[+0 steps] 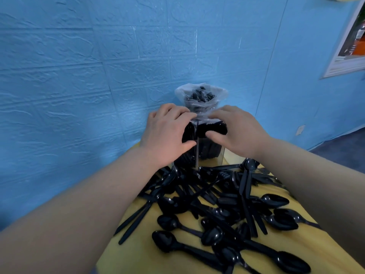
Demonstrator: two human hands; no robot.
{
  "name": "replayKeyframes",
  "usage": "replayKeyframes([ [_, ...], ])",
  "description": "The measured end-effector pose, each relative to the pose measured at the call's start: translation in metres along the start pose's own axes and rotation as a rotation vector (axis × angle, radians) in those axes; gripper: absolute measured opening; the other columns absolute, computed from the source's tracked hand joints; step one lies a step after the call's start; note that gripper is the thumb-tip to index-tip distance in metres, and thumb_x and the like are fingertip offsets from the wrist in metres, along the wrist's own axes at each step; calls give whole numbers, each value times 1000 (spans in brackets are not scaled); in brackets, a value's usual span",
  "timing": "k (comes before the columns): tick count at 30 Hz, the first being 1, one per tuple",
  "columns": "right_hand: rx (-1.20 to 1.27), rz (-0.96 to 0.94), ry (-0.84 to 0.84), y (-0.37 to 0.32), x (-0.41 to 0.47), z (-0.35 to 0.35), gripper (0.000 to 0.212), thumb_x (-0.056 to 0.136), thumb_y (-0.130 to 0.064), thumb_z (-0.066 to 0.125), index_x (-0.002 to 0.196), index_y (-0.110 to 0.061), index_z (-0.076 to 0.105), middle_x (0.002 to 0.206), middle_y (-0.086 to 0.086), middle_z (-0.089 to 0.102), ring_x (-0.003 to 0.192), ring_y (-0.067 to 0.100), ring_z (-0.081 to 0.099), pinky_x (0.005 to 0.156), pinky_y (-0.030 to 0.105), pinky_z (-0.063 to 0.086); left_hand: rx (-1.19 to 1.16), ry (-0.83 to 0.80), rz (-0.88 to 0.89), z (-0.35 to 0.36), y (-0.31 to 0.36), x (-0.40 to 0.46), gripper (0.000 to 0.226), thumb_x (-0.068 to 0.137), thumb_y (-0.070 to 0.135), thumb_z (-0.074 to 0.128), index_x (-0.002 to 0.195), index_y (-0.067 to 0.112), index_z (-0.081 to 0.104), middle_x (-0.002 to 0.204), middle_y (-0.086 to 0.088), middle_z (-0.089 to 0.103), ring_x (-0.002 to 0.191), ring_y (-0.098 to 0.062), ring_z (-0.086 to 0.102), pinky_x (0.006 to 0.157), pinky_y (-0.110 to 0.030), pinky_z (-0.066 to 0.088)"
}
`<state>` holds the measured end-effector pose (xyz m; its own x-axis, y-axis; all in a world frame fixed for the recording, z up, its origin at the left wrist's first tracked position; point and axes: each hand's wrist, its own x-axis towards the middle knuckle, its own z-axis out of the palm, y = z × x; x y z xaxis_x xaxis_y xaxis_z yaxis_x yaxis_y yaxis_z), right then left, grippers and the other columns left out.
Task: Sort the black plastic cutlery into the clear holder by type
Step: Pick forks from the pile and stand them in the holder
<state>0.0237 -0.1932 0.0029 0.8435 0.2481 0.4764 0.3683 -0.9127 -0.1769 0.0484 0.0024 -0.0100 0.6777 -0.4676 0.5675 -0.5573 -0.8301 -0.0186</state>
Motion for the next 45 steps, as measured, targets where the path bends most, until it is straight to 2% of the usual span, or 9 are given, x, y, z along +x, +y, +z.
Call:
replayKeyframes([
  [3,40,33,82,-16,-29,-2,35,89,-29,62,121,-18,62,117,1,60,109,18,52,88,28,37,-64,0,-63,-12,0,-33,59,78,45,71,131,26,54,131,9,52,124,-19,33,99,-40,30],
  [7,106,67,-22,-40,-68,7,21,89,-18,60,108,-15,68,89,-7,55,83,11,52,74,24,38,-127,-79,-264,-13,-9,-103,43,86,42,61,125,25,59,131,7,53,124,-20,37,104,-40,32],
  [12,120,111,-233,-64,-104,31,25,92,-36,55,106,-20,68,95,-7,68,92,14,60,82,29,49,-213,-255,-444,0,-4,-178,43,93,52,40,126,30,57,132,12,51,126,-13,38,106,-34,31],
  [17,-25,85,-334,-74,-121,49,37,91,-44,53,124,-27,58,107,-9,60,102,14,47,89,28,44,-263,-343,-416,1,13,-184,59,91,64,22,135,34,46,137,17,45,131,-7,31,109,-33,30],
  [21,58,72,-317,-70,-129,40,29,91,-45,52,112,-30,65,99,-13,61,95,10,47,85,25,44,-261,-337,-375,4,26,-178,57,91,60,26,140,35,39,141,17,39,133,-7,28,110,-33,28],
  [25,28,214,-171,-44,-125,30,27,95,-26,50,119,-26,64,114,-6,61,107,15,49,92,27,40,-228,-358,-360,6,29,-178,59,91,62,25,144,36,32,144,16,35,136,-7,23,111,-32,23],
  [32,-235,155,-247,-30,-106,48,46,94,-12,44,135,-32,49,141,-2,40,117,26,31,99,37,38,-122,-385,-317,5,31,-179,62,89,66,28,145,38,27,151,15,20,139,-11,10,114,-39,16],
  [38,-245,128,-280,-31,-98,57,26,95,-29,47,116,-33,62,127,-8,48,117,22,29,91,34,34,-118,-364,-331,6,31,-179,63,88,67,30,142,35,29,151,16,20,139,-9,11,115,-37,15],
  [45,-144,25,-117,-30,-105,52,16,92,-30,56,105,-25,64,104,-10,65,117,20,39,90,36,30,-159,-351,-303,8,30,-179,72,87,65,22,150,32,12,154,15,16,141,-8,10,114,-33,15],
])
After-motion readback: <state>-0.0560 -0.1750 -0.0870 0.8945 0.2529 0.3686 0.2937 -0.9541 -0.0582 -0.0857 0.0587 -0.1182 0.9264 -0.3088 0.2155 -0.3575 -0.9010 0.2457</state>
